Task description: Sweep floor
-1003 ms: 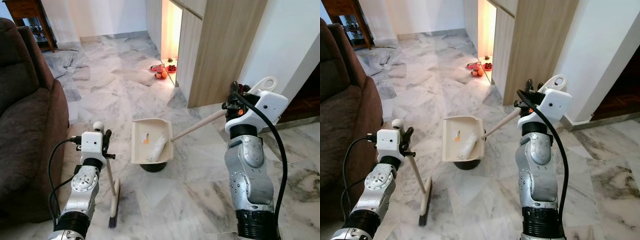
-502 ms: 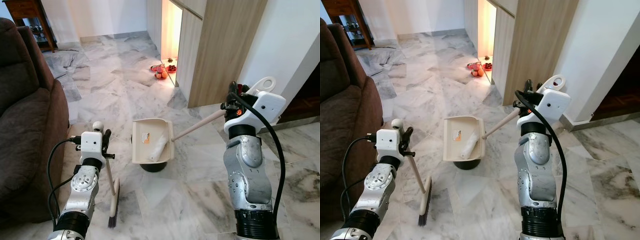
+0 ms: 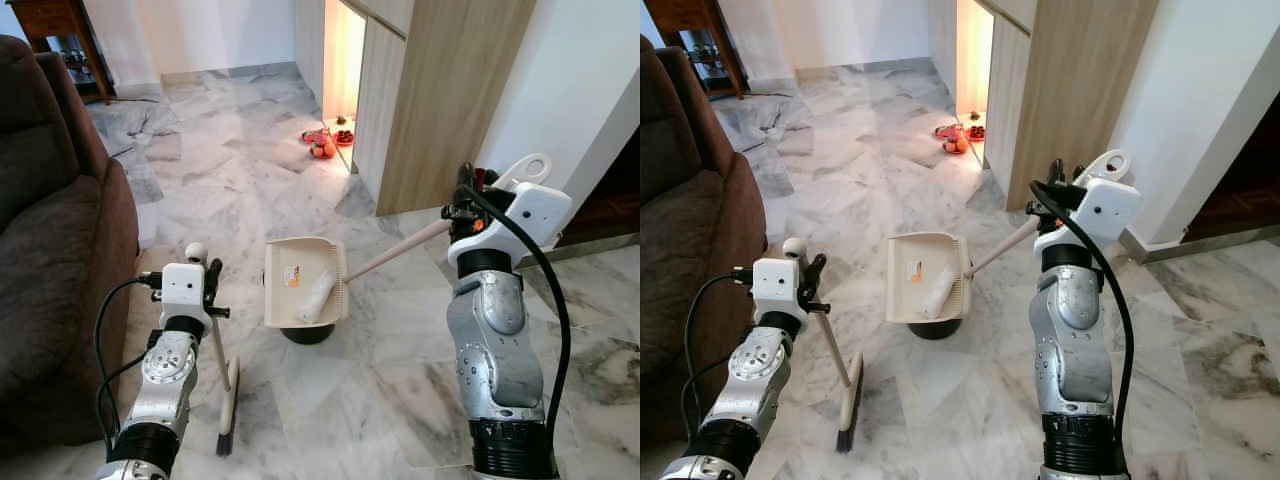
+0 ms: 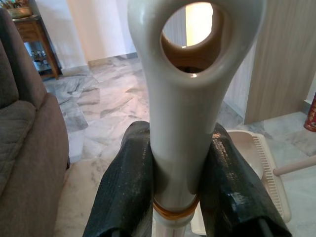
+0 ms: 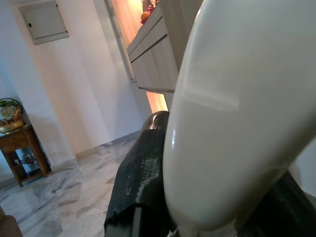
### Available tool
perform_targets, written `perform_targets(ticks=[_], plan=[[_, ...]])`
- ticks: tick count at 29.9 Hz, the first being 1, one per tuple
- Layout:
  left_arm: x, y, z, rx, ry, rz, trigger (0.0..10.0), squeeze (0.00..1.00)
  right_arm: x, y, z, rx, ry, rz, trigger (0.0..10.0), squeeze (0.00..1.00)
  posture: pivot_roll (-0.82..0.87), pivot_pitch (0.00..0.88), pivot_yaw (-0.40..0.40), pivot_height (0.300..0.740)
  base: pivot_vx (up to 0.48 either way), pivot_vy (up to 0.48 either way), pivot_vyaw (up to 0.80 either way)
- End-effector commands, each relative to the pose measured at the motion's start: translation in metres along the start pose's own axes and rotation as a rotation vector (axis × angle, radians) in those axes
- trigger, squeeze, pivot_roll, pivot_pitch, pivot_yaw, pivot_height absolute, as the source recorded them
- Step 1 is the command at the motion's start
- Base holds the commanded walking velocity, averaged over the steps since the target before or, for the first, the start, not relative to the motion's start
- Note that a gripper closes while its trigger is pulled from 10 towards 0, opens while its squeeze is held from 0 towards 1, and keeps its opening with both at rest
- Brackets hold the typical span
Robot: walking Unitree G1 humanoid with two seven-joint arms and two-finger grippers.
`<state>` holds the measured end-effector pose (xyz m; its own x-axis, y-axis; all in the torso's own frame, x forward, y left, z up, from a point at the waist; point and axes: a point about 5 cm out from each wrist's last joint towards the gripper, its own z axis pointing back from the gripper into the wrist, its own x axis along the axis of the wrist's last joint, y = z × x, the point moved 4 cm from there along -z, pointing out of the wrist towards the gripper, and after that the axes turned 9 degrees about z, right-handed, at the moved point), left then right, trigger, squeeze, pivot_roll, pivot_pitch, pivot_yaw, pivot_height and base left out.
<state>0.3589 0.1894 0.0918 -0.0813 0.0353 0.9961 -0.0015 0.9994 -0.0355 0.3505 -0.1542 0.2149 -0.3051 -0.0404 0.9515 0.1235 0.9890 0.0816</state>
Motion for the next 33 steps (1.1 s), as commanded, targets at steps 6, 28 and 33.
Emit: perform_targets(ticks=[6,28,33], plan=[[0.015,0.004,-0.003,0.016,-0.069,-0.033,10.0,0.00,0.022,0.012,-0.004,0.041,-0.110,-0.031,10.0,0.00,0.02,0.000,0.008,0.740,0.169,0.000,0.00],[0.016,0.004,-0.003,0.017,-0.078,-0.037,10.0,0.00,0.024,0.018,-0.004,0.067,-0.126,-0.031,10.0,0.00,0.02,0.000,0.007,0.740,0.264,0.000,0.12],[0.017,0.004,-0.002,0.019,-0.083,-0.036,10.0,0.00,0.024,0.018,-0.003,0.067,-0.130,-0.043,10.0,0.00,0.02,0.000,0.006,0.740,0.373,0.000,0.27]])
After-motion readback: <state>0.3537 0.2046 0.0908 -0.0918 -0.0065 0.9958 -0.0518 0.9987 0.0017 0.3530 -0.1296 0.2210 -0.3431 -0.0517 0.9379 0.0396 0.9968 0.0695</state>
